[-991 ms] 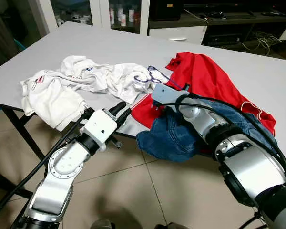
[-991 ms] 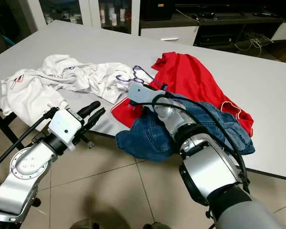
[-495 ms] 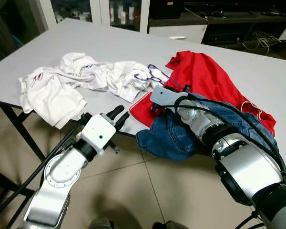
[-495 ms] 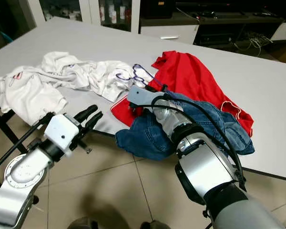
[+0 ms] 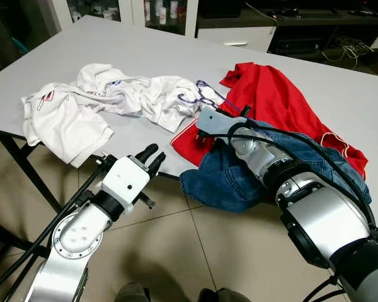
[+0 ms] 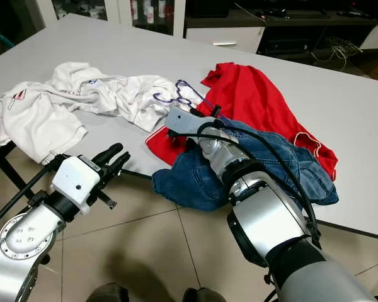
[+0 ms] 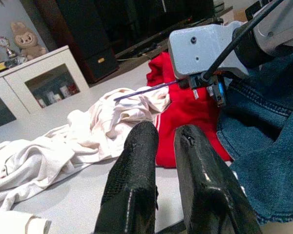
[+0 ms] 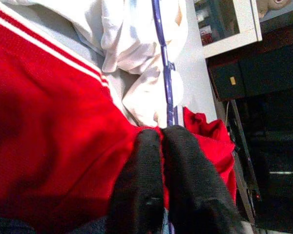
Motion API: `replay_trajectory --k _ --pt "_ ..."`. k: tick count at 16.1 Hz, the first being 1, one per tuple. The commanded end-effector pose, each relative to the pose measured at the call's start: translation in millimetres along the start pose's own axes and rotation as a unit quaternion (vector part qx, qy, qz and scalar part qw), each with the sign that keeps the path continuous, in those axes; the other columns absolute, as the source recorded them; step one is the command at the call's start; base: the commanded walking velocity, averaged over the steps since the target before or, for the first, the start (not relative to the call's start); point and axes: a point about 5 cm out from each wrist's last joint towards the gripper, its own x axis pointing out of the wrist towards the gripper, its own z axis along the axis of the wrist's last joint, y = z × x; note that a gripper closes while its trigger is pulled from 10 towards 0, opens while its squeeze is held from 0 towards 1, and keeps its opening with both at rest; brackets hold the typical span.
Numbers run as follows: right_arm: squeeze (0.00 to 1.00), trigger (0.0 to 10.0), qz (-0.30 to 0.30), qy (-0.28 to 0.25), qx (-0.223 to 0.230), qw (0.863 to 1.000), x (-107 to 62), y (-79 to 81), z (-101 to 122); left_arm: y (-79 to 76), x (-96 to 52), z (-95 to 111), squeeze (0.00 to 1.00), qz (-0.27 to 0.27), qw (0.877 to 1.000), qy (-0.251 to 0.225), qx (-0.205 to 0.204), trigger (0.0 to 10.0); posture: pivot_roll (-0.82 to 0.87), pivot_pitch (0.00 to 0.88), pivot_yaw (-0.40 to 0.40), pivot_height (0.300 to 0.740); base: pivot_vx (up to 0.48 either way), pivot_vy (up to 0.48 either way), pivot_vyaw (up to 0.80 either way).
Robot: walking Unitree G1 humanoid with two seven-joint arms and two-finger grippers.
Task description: Hang hanger
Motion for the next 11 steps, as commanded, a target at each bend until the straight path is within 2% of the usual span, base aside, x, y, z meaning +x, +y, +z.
replay_trajectory --k 1,4,6,7,9,11 --pt "0.00 0.0 -0.003 0.017 0.020 1.000 -0.7 -0.9 -7 1.3 -0.2 6 0.00 0.006 1.000 -0.007 0.007 10.0 0.26 0.073 -0.099 0.740 0.000 0.000 0.00" --pt "0.00 0.0 -0.009 0.017 0.029 0.999 -0.8 -2.5 -7 2.3 0.3 6 0.00 0.008 1.000 -0.007 0.007 10.0 0.26 0.067 -0.089 0.740 0.000 0.000 0.00" --pt "0.00 0.0 -0.023 0.002 0.059 0.998 -0.2 -5.7 -2 5.5 0.4 6 0.00 0.002 1.000 -0.005 0.014 10.0 0.29 0.066 -0.063 0.740 0.000 0.000 0.00" --pt "0.00 0.0 -0.029 -0.005 0.071 0.997 -0.2 -6.8 0 7.0 1.8 7 0.00 0.002 1.000 -0.008 0.018 10.0 0.30 0.064 -0.068 0.740 0.000 0.000 0.00" --pt "0.00 0.0 -0.042 -0.036 0.101 0.993 -1.1 -9.1 4 11.0 2.9 9 0.00 0.033 0.999 -0.017 0.006 10.0 0.31 0.068 -0.090 0.740 0.000 0.000 0.00" --pt "0.00 0.0 -0.051 -0.047 0.120 0.990 -2.2 -10.4 3 6.9 0.7 4 0.00 0.039 0.999 -0.010 0.001 10.0 0.33 0.067 -0.117 0.740 0.000 0.000 0.00"
